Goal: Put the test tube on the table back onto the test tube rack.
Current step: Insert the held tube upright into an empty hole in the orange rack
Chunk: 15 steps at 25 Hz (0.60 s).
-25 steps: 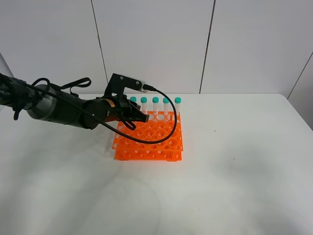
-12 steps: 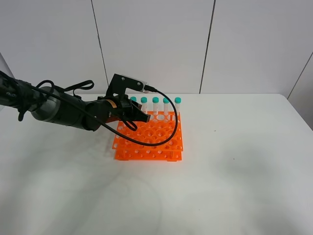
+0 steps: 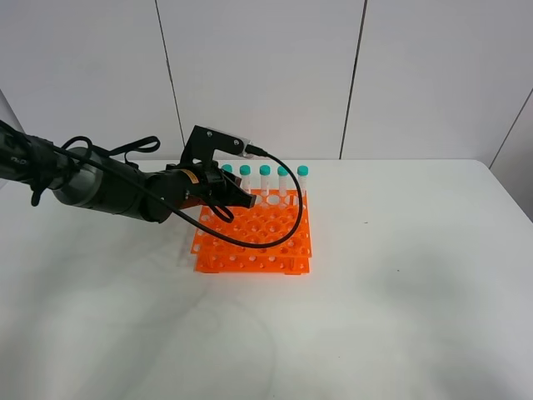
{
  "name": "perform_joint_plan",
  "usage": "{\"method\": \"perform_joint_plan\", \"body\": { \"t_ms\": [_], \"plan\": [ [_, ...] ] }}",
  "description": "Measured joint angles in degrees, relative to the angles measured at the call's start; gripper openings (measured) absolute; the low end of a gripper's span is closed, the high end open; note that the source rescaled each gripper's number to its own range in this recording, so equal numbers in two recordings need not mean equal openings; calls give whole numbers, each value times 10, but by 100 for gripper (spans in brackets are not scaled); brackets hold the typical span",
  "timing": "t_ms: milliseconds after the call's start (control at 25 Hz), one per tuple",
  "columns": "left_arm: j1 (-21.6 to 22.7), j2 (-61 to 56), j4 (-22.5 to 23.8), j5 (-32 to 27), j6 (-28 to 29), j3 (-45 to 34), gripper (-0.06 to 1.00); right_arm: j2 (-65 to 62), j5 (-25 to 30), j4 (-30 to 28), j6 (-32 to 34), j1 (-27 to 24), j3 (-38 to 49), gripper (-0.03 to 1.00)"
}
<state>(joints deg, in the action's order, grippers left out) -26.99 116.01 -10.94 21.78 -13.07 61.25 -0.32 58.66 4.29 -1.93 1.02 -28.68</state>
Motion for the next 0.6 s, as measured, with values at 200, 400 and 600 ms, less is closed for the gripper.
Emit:
{"method": "perform_joint_plan", "body": {
  "t_ms": [200,400,600],
  "plan": [
    [0,-5,-14,-6,0,0,0,0,0,0,0,0,0,100],
    [0,-6,-15,-7,0,-2,0,0,0,0,0,0,0,100],
    [0,-10,-23,-18,0,-3,0,0,0,0,0,0,0,100]
  ]
}}
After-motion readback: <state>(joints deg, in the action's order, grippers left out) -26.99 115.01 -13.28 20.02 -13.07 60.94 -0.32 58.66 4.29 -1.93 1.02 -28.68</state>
